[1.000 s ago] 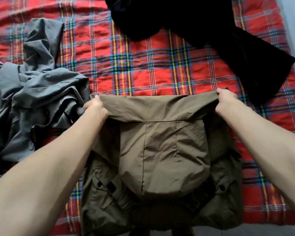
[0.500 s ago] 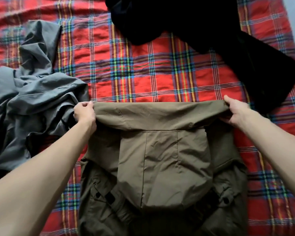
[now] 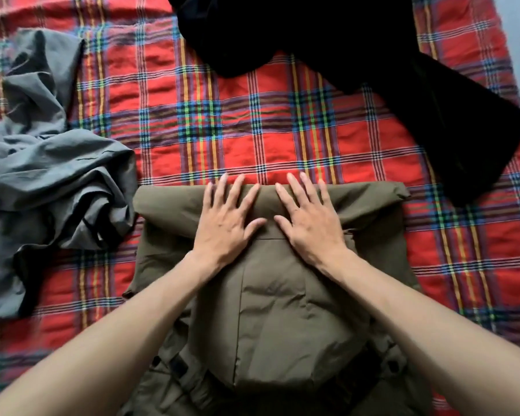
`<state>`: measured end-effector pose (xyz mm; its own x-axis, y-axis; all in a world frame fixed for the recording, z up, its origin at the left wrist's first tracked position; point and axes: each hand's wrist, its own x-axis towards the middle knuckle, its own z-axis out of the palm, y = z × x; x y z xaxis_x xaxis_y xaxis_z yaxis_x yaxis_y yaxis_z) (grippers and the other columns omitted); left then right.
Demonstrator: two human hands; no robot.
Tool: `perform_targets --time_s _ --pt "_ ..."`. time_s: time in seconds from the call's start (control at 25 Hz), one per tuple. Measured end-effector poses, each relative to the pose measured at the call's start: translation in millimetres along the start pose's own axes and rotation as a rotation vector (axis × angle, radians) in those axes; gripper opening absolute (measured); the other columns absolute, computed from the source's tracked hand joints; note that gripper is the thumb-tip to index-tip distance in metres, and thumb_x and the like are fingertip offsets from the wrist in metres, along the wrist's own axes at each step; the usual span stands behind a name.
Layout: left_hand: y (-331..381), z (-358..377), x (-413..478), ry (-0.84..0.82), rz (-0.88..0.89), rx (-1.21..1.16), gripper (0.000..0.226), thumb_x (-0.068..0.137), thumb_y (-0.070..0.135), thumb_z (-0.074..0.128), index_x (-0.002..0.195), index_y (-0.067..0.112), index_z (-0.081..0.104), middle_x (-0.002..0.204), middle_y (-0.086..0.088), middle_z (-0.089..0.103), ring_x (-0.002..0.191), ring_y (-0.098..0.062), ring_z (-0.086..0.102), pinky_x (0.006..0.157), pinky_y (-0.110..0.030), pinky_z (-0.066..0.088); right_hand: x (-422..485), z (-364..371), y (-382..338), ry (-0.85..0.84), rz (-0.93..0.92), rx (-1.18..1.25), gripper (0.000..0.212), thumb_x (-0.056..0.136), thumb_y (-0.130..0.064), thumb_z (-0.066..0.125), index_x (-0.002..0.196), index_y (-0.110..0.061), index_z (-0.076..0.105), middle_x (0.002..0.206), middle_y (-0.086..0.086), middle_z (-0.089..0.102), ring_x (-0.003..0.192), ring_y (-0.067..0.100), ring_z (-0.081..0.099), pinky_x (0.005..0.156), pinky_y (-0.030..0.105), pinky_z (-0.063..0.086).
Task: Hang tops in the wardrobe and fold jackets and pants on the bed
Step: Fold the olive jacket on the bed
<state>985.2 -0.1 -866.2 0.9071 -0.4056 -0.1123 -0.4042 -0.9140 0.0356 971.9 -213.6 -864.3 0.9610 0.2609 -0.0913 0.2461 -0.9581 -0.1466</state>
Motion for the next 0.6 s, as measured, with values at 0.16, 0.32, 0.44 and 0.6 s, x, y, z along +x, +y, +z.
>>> perform_targets --time_s 0.16,0.32,0.44,0.6 --pt "-39.4 40.4 -18.0 -0.09 -0.265 0.064 0.079 0.091 0.07 0.023 0.156 0.024 0.02 0.16 -0.023 0.017 0.147 -0.044 0.011 0.118 -0.055 0.004 -19.1 31.9 64.4 -0.081 0.219 -0.127 0.076 0.09 -0.06 0.03 0.153 -0.017 0.03 0.158 0.023 0.023 0.147 0.042 0.017 0.119 0.051 0.008" --pt "-75.7 34.2 -24.4 -0.169 -0.58 0.052 0.09 0.09 0.075 0.02 0.155 0.013 0.016 0.152 -0.039 0.016 0.141 -0.053 0.019 0.114 -0.062 0.013 -32.6 25.1 96.7 -0.08 0.448 -0.123 0.082 0.091 -0.063 0.025 0.155 -0.011 0.019 0.157 0.032 0.013 0.147 0.045 0.009 0.121 0.054 0.007" --pt "-97.7 13.4 -31.0 -0.223 -0.716 -0.012 0.09 0.094 0.069 0.026 0.153 0.002 0.019 0.15 -0.04 0.023 0.137 -0.053 0.027 0.112 -0.061 0.023 -41.9 4.0 113.1 -0.055 0.651 -0.052 0.085 0.092 -0.061 0.022 0.153 -0.001 0.019 0.158 0.03 0.012 0.149 0.041 0.008 0.118 0.059 0.012" --pt "-18.4 -20.3 -46.2 -0.009 -0.41 -0.094 0.074 0.095 0.054 0.03 0.152 0.006 0.028 0.155 -0.034 0.018 0.145 -0.049 0.017 0.118 -0.059 0.013 -56.7 -27.9 30.4 0.108 0.531 0.0 0.07 0.096 -0.047 0.035 0.152 -0.005 0.027 0.161 0.023 0.011 0.15 0.038 0.008 0.121 0.053 0.007"
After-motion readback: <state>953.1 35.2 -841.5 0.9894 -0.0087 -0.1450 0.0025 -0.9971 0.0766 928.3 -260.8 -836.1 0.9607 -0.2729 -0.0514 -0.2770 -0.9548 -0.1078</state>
